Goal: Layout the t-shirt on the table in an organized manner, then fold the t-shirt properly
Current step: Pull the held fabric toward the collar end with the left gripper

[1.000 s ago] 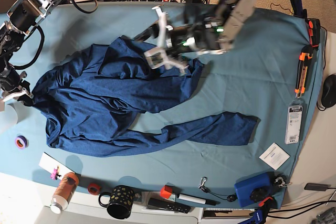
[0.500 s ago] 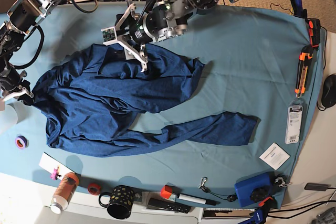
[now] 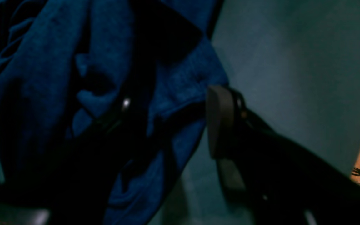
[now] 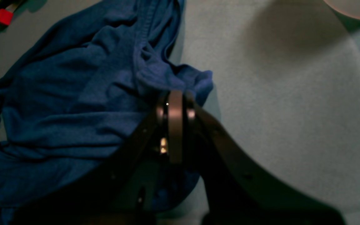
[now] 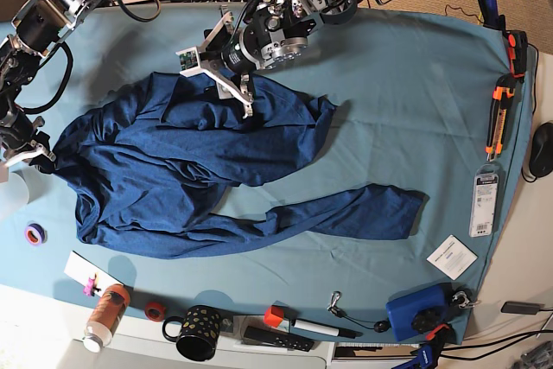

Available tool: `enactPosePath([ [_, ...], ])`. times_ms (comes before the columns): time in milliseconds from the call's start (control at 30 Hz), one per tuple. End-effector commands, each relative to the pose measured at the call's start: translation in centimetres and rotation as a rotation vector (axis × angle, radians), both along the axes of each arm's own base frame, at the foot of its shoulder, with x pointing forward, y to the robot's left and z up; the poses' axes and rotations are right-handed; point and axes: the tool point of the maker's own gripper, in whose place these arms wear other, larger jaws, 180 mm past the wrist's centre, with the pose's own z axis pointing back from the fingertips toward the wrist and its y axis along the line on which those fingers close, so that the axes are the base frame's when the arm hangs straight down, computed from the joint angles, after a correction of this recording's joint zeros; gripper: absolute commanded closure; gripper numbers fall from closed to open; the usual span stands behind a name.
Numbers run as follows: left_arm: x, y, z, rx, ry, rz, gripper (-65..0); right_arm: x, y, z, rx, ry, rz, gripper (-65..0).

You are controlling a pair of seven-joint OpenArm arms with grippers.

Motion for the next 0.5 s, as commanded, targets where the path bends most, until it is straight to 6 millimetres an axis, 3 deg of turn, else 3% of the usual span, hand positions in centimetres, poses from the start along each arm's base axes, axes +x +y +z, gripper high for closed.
enactPosePath([
  [0,0.42,-0.94,1.53,-0.049,-0.027,-0.005,-26.2,0.87,-0.90,2.46,-0.029,-0.065,-0.003,0.0],
  [200,0.15,-1.33,1.81,-0.074,-0.028,-0.017,-12.2,0.85,-0.89,2.43,-0.028,-0.063,-0.002,0.0],
  [300,0.12,-1.49,1.99,-0.087,-0.031,-0.021,0.0,0.84,-0.90,2.43,-0.029,-0.063,-0.002,0.0],
  [467,0.07,-1.87,2.46,-0.117,-0.040,-0.032,0.0,0.83,-0.90,2.42,-0.029,-0.062,-0.002,0.0],
])
